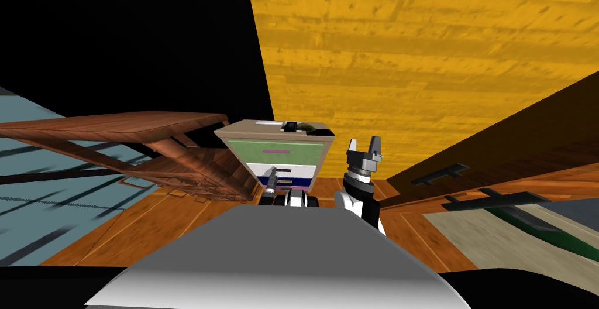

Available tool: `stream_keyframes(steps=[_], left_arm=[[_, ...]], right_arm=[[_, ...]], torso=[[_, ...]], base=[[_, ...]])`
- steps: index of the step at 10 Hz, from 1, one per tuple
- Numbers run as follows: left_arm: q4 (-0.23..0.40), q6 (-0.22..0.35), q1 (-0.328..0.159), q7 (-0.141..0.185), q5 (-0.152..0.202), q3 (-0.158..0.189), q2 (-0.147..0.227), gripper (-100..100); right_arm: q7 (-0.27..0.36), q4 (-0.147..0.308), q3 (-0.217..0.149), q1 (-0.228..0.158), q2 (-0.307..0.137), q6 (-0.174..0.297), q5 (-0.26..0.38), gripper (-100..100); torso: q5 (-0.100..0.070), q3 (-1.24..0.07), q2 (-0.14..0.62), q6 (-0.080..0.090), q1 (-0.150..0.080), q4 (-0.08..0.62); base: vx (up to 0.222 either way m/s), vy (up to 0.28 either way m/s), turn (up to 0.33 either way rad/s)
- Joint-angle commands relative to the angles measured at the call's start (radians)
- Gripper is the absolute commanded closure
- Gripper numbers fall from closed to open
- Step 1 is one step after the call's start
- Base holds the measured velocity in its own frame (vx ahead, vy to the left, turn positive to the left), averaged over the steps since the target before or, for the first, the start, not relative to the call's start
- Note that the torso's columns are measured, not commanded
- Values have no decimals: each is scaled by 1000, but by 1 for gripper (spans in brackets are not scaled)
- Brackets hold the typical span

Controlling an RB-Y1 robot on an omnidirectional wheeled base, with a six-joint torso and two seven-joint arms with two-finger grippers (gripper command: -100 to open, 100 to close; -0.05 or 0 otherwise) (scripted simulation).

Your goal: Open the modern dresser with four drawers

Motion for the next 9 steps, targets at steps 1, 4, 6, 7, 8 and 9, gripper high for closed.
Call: stream_keyframes(steps=[1, 4, 6, 7, 8, 9], left_arm=[[-36, -15, 43, -53, 56, -45, 13, -100], [-79, -33, 94, -121, 130, -103, 25, -100], [-122, -52, 146, -184, 198, -162, 37, -100], [-114, -40, 130, -161, 179, -142, 36, -100], [-79, -33, 94, -121, 133, -103, 25, 100], [-58, -24, 68, -96, 106, -74, 19, 100]], right_arm=[[0, 0, 0, 0, 0, 0, 0, 0], [0, 0, 0, 0, 0, 0, 0, 0], [0, 0, 0, 0, 0, 0, 0, 0], [0, 0, 0, 0, 0, 0, 0, 0], [0, 0, 0, 0, 0, 0, 0, 0], [0, 0, 0, 0, 0, 0, 0, 0]], torso=[[0, -1, -1, 0, 1, 0], [0, -1, -1, 0, 1, 0], [0, 0, -1, 0, 1, 0], [0, 0, 0, 0, 1, 0], [0, 1, 1, 0, -1, 0], [-1, 3, 5, 0, -2, 2]], base=[[53, 32, -30], [70, 34, -48], [72, 40, -54], [29, 20, -13], [-60, -26, 95], [-111, -66, 118]])
